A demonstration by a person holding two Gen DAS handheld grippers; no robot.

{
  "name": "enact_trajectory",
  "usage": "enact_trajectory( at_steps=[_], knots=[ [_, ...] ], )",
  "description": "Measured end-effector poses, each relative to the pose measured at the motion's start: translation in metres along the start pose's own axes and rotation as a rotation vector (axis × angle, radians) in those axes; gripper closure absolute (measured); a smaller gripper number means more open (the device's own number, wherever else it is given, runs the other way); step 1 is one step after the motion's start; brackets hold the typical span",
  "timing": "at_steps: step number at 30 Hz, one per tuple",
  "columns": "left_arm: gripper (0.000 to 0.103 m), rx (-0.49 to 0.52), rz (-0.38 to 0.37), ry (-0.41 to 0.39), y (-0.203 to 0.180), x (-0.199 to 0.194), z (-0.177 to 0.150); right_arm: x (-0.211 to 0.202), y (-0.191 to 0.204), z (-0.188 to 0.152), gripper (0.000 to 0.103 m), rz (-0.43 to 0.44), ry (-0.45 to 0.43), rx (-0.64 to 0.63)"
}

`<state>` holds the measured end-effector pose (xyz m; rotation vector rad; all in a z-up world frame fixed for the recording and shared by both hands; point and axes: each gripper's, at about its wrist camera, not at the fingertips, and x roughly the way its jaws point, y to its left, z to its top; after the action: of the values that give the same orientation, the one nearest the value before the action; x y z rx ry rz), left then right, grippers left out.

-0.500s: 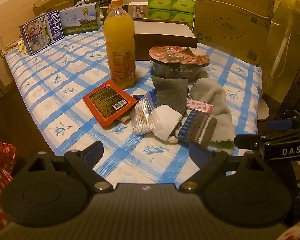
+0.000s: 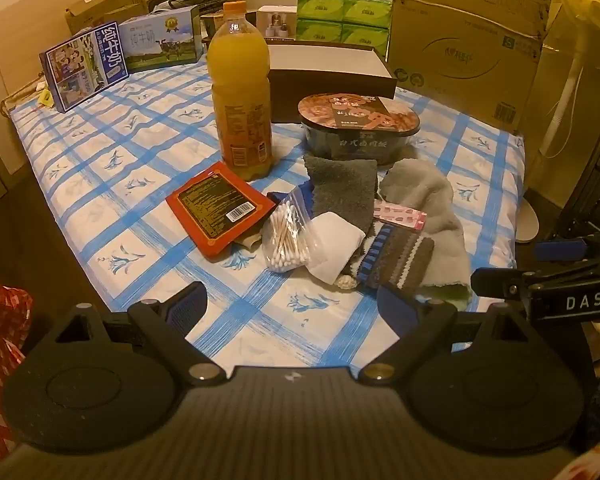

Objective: Organize soft objects

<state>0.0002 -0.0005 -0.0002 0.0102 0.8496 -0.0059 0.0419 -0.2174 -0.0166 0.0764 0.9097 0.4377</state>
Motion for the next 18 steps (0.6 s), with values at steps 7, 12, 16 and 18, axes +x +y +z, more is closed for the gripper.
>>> enact_trajectory(
  at_steps=[7, 12, 16, 18],
  knots=[
    [0.012, -0.001, 0.002, -0.002, 0.0002, -0.0001, 0.0, 0.0008, -0.0033, 0.0041, 0.0, 0.0, -0.003, -0.001],
    [0.012, -0.001, 0.002, -0.004, 0.0002, -0.0003, -0.0001, -0.0014, -0.0056, 0.005, 0.0, 0.0, -0.003, 0.001],
    [0.012, -0.001, 0.002, -0.003, 0.0002, -0.0002, -0.0001, -0.0003, -0.0045, 0.0047, 0.0, -0.003, -0.004, 0.001],
    [0.012, -0.001, 0.001, -0.004, 0.0003, -0.0003, -0.0001, 0.0, -0.0045, 0.0046, 0.0, 0.0, -0.004, 0.001]
  ],
)
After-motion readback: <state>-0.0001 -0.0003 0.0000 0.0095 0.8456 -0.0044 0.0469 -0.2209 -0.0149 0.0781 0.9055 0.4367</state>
